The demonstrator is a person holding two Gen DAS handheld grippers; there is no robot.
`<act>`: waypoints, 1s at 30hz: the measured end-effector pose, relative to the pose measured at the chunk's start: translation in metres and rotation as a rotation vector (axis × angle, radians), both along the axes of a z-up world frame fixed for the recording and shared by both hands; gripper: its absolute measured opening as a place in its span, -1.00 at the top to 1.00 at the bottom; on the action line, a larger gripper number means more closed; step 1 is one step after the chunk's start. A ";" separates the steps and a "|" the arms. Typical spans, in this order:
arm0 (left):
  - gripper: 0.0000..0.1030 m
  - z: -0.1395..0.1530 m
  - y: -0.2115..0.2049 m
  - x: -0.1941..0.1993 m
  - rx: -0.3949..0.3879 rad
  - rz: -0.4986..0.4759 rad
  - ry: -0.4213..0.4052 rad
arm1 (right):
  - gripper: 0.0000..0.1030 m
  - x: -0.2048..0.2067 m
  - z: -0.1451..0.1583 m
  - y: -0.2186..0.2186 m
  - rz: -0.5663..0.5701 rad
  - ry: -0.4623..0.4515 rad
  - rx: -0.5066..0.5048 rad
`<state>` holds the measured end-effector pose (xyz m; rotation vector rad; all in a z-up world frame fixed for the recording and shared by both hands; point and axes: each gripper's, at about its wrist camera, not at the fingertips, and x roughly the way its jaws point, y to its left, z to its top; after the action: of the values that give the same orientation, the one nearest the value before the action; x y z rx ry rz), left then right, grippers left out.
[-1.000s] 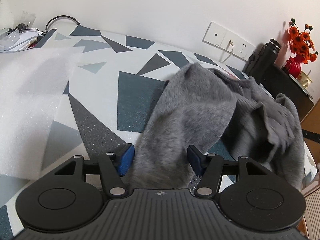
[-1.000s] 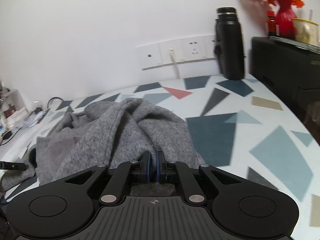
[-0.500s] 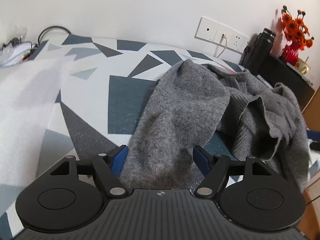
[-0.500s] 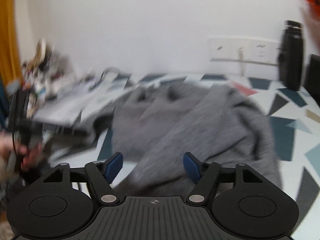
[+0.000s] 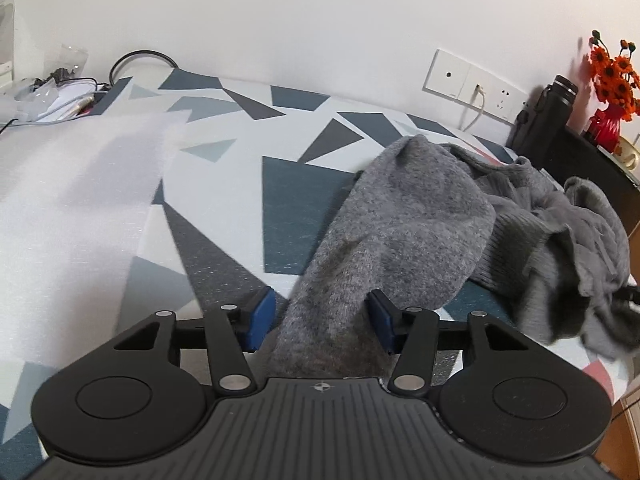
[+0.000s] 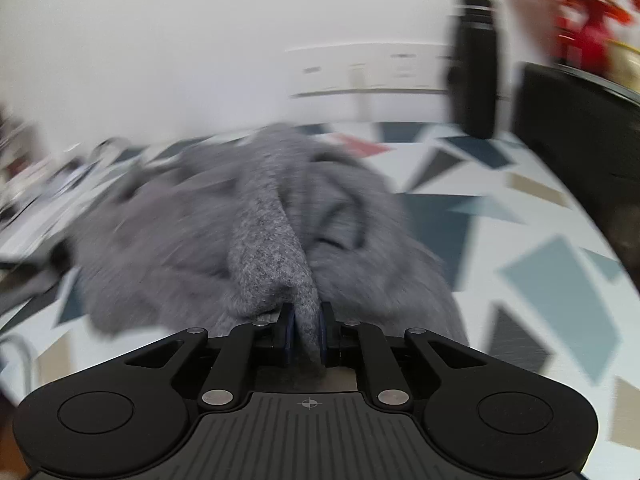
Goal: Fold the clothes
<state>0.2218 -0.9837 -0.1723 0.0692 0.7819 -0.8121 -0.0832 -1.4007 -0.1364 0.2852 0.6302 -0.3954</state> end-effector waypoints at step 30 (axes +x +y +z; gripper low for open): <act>0.00 0.028 -0.151 0.044 -0.037 -0.196 0.054 | 0.46 0.091 0.007 0.118 0.333 0.015 -0.073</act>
<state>0.2659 -1.1351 -0.1443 0.0925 0.8190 -1.0169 0.0079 -1.2824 -0.1292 0.1041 0.6633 -0.1008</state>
